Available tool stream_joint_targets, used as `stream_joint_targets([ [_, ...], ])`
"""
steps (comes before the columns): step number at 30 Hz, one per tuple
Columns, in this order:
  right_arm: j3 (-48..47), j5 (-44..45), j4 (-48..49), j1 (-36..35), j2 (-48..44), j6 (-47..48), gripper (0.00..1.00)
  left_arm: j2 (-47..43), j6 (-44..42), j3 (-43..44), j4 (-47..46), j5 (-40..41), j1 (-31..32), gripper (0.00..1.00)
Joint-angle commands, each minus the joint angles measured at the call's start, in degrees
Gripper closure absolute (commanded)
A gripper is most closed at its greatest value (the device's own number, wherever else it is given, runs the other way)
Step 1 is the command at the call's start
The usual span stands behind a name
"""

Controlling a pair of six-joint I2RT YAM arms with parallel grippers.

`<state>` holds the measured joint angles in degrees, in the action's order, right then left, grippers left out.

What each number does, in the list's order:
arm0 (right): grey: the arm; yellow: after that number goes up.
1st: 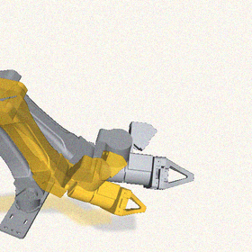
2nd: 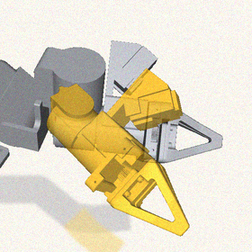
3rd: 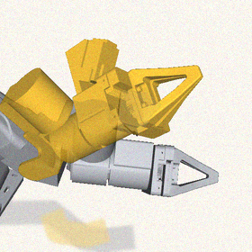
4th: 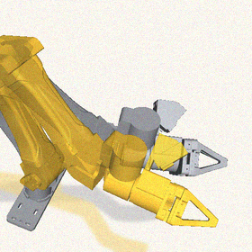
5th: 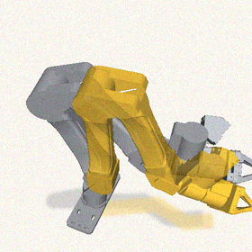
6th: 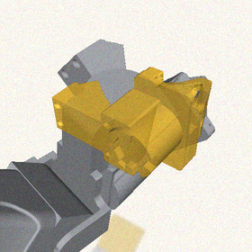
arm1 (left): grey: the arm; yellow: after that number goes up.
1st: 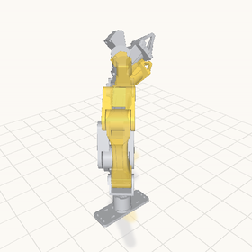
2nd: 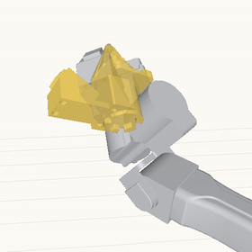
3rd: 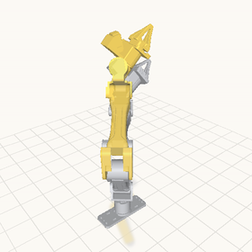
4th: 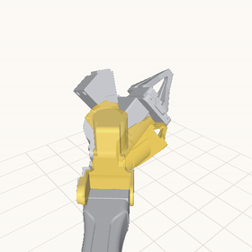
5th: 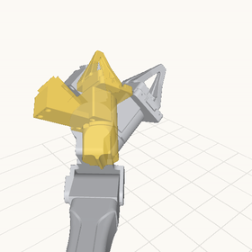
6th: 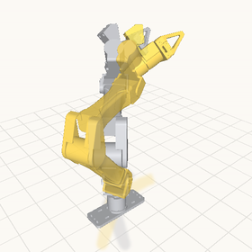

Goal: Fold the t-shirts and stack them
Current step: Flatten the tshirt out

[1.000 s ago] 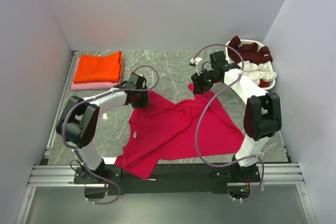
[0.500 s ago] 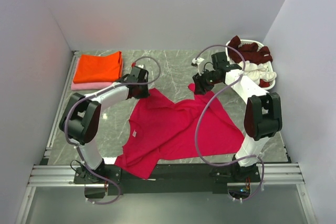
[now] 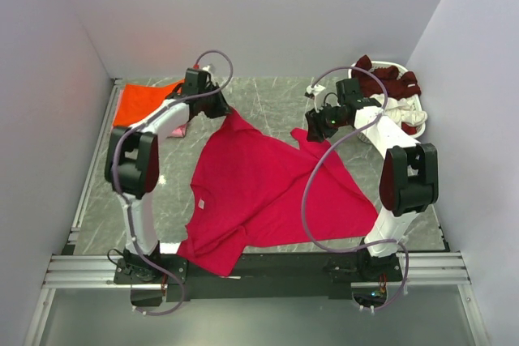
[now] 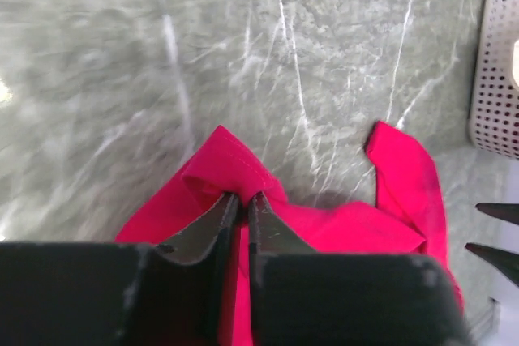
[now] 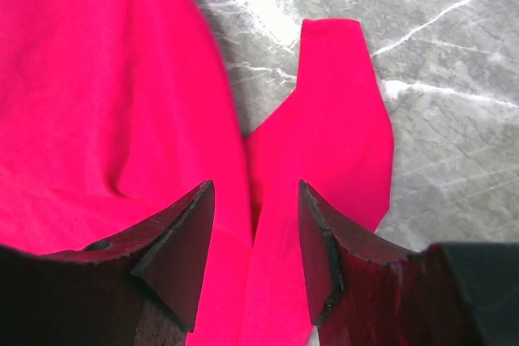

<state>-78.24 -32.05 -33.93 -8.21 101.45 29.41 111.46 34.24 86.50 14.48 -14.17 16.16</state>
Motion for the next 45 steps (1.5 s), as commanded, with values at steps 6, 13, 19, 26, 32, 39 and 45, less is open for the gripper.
stream_joint_targets([
  [6,-2.18,1.03,0.45,0.56,0.50,-0.76,0.47,9.83,1.88,10.88,-3.47,-13.85,-2.98,0.67],
  [13,-2.36,0.68,0.10,0.56,1.38,-0.06,0.47,7.02,4.18,9.83,-7.47,-18.96,-6.23,0.67],
  [19,-4.90,0.76,-1.40,0.65,3.75,0.21,0.47,7.19,-9.15,10.18,1.50,-15.10,-5.27,0.62],
  [26,-9.57,-1.78,-3.16,0.82,7.01,-2.16,0.47,12.28,-17.89,14.57,8.01,-5.44,-0.61,0.60],
  [32,-7.81,-1.70,-2.28,1.44,6.57,-2.16,0.47,16.59,-20.09,19.49,11.44,2.03,2.55,0.60],
  [39,-8.16,-3.54,-2.37,2.41,7.10,-2.78,0.47,20.37,-20.88,25.20,15.66,11.17,5.89,0.59],
  [45,-7.46,-3.98,-2.19,2.58,6.57,-2.52,0.47,24.94,-20.44,32.15,19.00,17.06,7.13,0.58],
])
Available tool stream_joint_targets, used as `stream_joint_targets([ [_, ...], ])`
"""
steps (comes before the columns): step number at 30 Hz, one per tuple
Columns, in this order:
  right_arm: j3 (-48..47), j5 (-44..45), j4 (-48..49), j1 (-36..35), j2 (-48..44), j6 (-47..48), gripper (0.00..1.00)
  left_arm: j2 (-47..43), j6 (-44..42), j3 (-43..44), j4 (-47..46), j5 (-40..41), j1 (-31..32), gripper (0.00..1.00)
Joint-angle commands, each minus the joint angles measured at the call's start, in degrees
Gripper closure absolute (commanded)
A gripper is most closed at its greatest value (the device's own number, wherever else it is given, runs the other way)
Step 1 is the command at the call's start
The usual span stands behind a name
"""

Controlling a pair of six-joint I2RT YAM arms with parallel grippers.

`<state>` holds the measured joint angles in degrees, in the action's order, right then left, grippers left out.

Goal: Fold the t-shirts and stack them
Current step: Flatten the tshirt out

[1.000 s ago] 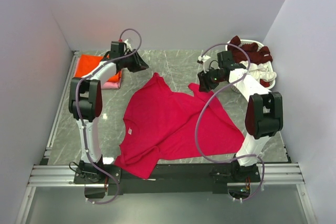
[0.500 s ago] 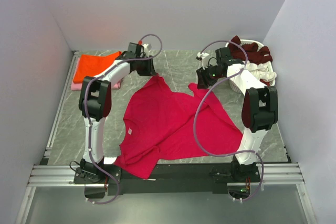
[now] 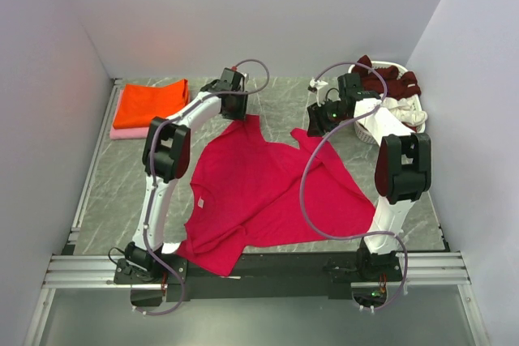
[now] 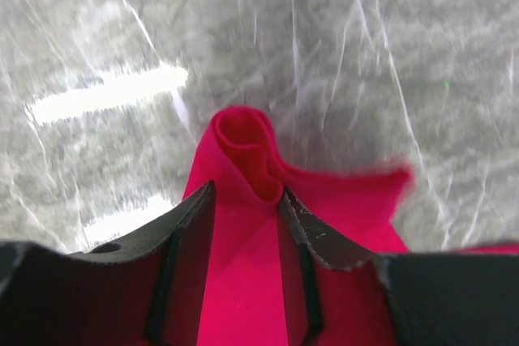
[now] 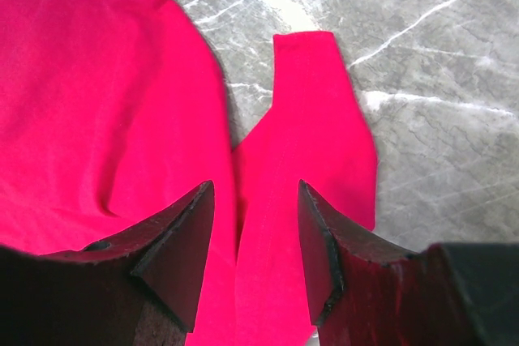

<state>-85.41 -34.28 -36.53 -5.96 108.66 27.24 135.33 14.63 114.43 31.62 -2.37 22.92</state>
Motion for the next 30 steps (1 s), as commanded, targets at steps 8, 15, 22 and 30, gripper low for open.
stream_joint_targets([
  [8,-0.29,-1.75,0.41,0.77,-0.73,-0.35,0.47,4.94,-0.31,9.14,3.19,3.78,0.37,0.61],
  [15,-0.46,-0.09,0.41,0.68,0.23,-0.18,0.47,5.30,-0.13,10.63,2.40,6.24,0.37,0.75],
  [22,-4.14,7.10,-2.92,-2.03,3.22,2.02,0.47,1.27,0.66,6.87,-0.23,4.66,-0.15,1.00],
  [30,-11.53,15.11,-4.51,-8.27,9.81,1.50,0.47,-7.61,2.15,-3.76,-5.68,-0.88,-2.70,1.00],
])
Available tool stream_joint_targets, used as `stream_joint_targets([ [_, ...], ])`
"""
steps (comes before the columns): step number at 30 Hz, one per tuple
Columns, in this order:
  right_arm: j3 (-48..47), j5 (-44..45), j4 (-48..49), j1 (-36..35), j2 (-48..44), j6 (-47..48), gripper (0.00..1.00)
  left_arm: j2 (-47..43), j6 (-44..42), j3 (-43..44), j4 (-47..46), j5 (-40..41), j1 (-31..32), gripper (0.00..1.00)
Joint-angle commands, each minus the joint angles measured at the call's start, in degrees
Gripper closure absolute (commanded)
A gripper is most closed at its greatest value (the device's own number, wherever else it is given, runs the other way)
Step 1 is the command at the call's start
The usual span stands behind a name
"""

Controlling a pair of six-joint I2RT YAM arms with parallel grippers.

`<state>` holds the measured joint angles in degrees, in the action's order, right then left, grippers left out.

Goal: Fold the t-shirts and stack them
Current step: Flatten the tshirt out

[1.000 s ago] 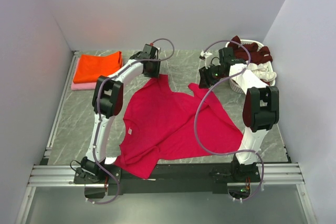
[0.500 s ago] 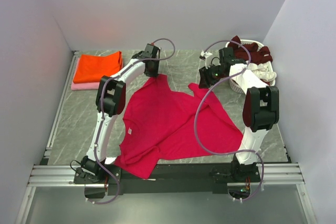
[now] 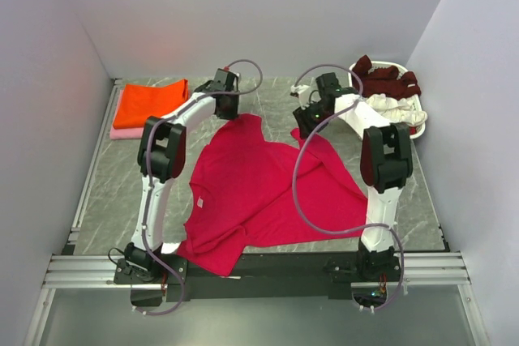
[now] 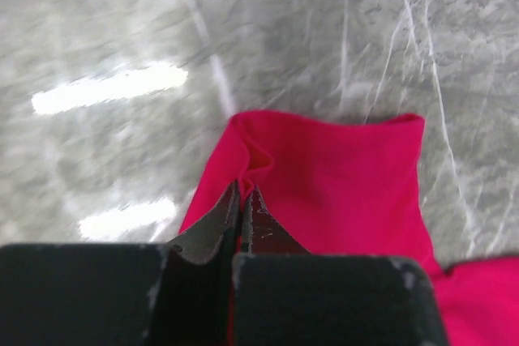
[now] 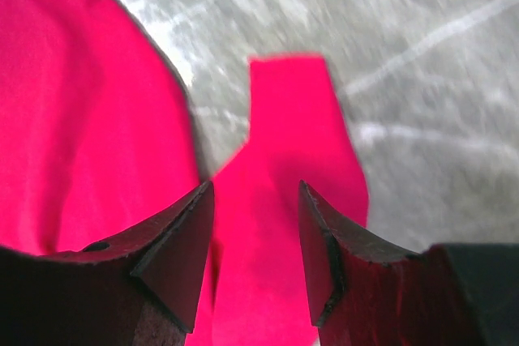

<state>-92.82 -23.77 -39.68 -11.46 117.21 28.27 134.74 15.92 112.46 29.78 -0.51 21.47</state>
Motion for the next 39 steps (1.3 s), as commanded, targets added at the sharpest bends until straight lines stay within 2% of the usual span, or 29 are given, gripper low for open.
stream_joint_targets([
  [1,-4.65,5.31,-1.36,-3.56,2.23,0.38,0.47,-7.47,0.95,-2.42,-4.20,-2.91,-1.52,1.00],
  [9,-11.32,13.83,-1.10,-8.57,7.85,-2.17,0.48,-10.72,1.74,-8.31,-6.75,-5.99,-3.98,1.00],
  [16,-15.99,19.10,-1.89,-9.63,12.86,-4.54,0.50,-10.90,1.74,-7.70,-6.75,-6.96,-3.98,1.00],
  [24,-18.19,20.25,-3.03,-9.72,15.50,-4.80,0.57,-11.25,1.92,-7.17,-6.58,-7.92,-4.07,1.00],
  [30,-19.33,21.48,-3.65,-10.16,16.56,-5.16,0.75,-11.87,2.01,-7.35,-6.66,-8.19,-4.25,1.00],
  [35,-19.42,22.80,-4.09,-9.98,12.88,-4.19,0.97,-12.83,2.36,-7.44,-6.93,-9.06,-4.60,1.00],
  [39,-20.29,22.98,-4.61,-8.58,6.30,-2.88,1.00,-15.37,2.27,-7.96,-7.19,-9.16,-5.82,1.00],
])
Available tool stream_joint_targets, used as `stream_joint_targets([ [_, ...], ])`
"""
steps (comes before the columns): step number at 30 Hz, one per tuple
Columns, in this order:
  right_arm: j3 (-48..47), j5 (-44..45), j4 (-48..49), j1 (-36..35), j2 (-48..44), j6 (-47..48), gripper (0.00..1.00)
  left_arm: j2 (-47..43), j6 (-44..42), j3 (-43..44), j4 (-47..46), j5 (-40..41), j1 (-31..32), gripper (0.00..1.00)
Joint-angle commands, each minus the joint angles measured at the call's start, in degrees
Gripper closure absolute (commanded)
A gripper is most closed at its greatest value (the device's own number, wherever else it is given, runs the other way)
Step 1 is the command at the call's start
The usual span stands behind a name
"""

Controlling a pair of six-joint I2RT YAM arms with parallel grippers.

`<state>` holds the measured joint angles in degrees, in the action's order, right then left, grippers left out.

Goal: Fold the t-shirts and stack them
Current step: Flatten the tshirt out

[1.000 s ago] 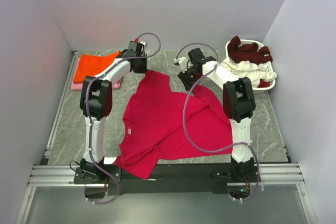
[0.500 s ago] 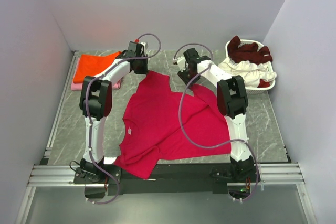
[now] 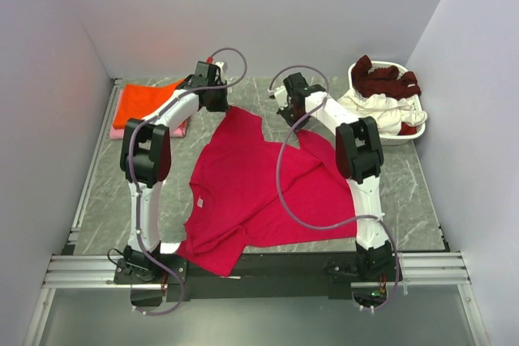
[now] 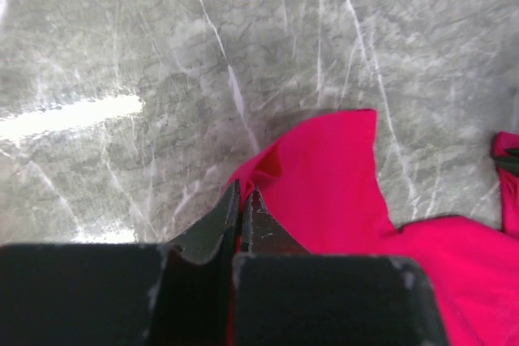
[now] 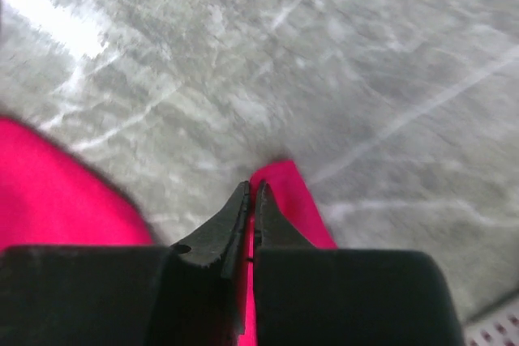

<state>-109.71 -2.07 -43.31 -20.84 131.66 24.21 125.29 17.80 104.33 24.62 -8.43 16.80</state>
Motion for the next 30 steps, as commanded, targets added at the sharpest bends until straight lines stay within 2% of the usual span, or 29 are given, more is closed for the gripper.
stream_joint_targets([
  [1,-3.84,1.36,-1.42,1.58,-9.39,1.89,1.00,-6.81,0.13,-0.27,-1.95,-0.89,-1.50,1.00],
  [8,-7.97,1.27,-3.97,4.05,-24.06,8.48,1.00,-20.58,-0.31,-1.07,-2.91,-2.64,-8.26,1.00],
  [11,-7.54,1.97,-3.98,4.23,-32.14,11.56,1.00,-27.79,-2.33,0.43,-2.39,-1.69,-8.62,1.00],
  [16,-6.13,1.98,-2.14,5.11,-47.87,14.99,1.00,-40.90,-2.42,1.22,-3.70,2.79,-8.71,1.00],
  [20,-4.46,3.29,1.12,6.25,-61.21,16.05,1.00,-55.72,-1.63,-0.36,-7.65,10.08,-8.71,1.00],
  [22,-4.37,3.56,2.44,6.34,-65.02,16.22,1.00,-60.24,-1.02,-0.89,-9.94,12.54,-8.62,1.00],
  [26,-5.95,3.82,3.32,6.43,-73.36,15.26,1.00,-69.81,2.05,0.08,-11.79,10.11,-8.71,1.00],
  [30,-7.18,2.59,4.11,9.76,-78.12,13.94,1.00,-74.49,5.31,1.48,-13.20,7.29,-8.71,1.00],
])
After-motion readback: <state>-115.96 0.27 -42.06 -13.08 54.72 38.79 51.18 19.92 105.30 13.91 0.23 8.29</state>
